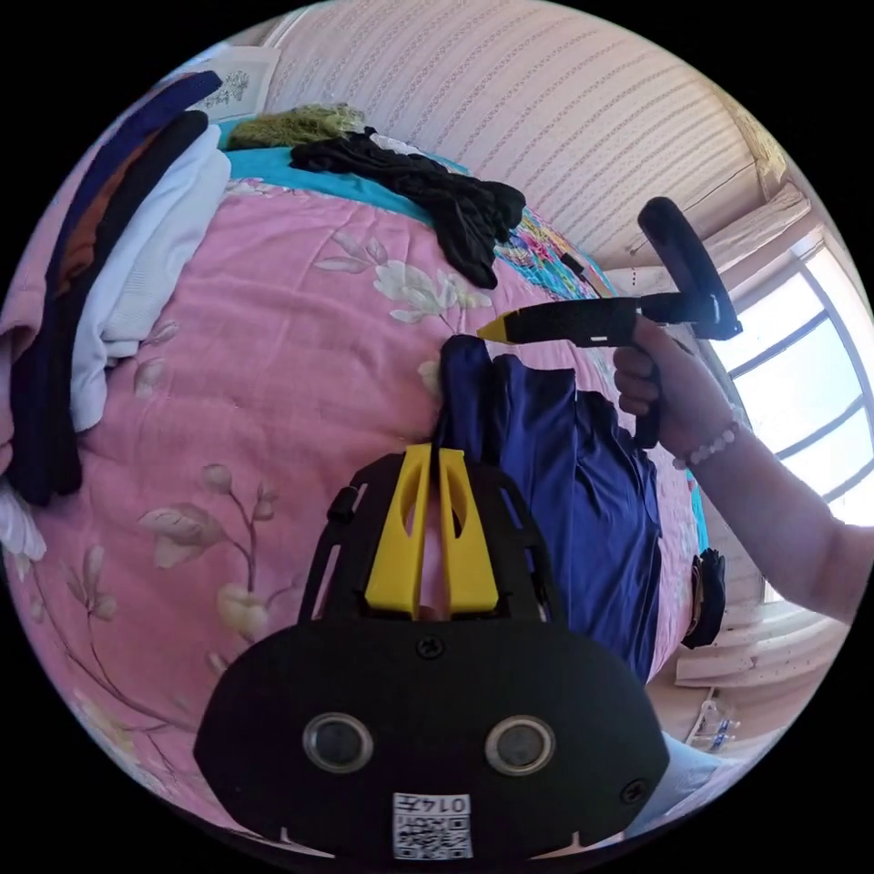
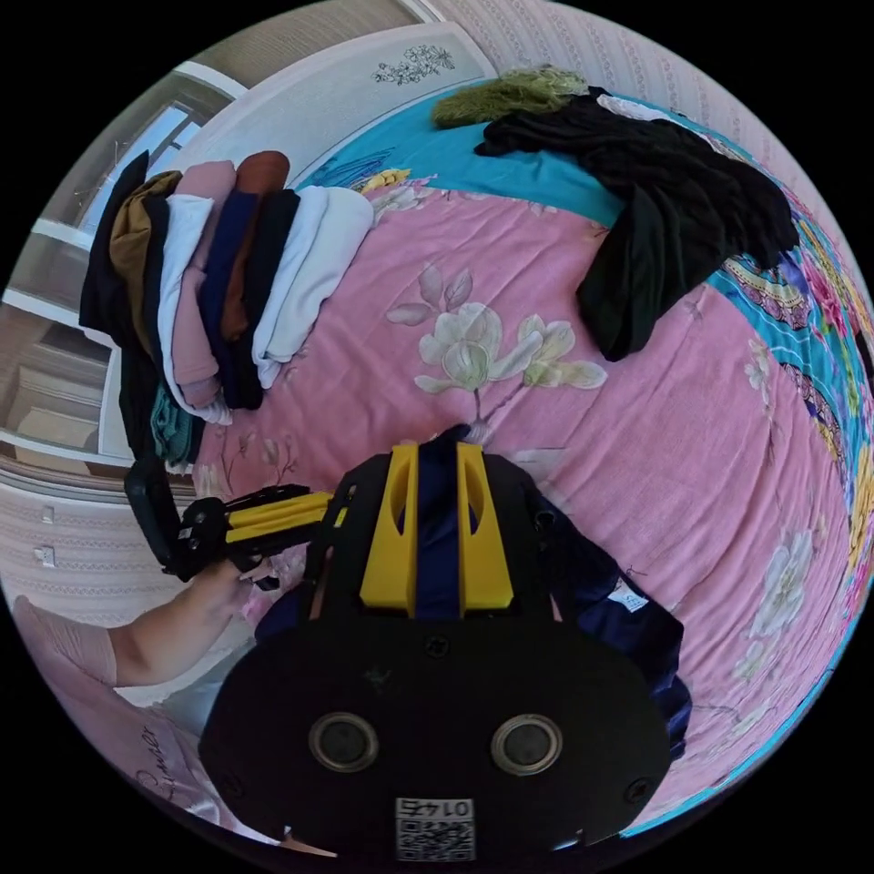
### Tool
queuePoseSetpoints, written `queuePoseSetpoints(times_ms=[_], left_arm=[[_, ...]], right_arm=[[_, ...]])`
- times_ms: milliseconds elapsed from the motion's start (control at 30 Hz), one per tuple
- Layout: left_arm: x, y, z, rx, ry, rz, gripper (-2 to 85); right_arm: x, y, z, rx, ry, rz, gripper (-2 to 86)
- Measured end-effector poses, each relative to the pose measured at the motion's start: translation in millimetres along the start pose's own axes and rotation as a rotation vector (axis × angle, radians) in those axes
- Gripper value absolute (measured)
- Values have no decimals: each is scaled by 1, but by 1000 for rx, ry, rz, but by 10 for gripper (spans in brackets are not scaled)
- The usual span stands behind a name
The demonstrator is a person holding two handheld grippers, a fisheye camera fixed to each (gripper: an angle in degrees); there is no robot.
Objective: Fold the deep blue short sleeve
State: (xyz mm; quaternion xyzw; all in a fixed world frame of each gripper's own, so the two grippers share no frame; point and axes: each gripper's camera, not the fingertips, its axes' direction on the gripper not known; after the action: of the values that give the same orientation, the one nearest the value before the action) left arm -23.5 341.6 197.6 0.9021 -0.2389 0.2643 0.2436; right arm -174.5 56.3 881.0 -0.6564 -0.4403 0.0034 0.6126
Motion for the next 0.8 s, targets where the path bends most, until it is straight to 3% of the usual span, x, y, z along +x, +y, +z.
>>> queuePoseSetpoints(times_ms=[200, 433, 500, 600, 800], left_arm=[[-24, 54, -32, 6, -2, -52, -10], [-47, 86, -9, -52, 19, -100, -10], [-50, 90, -6, -62, -10, -74, -10], [-62, 98, -5, -52, 10, -92, -9], [-83, 113, -28, 34, 35, -127, -9]], right_arm=[[-13, -34, 34, -84, 10, -83, 66], [-61, -79, 80, -181, -19, -232, 66], [-75, -92, 106, -270, 85, -287, 63], [-75, -101, 142, -406, 83, -288, 42], [-71, -120, 117, -198, -125, -293, 5]])
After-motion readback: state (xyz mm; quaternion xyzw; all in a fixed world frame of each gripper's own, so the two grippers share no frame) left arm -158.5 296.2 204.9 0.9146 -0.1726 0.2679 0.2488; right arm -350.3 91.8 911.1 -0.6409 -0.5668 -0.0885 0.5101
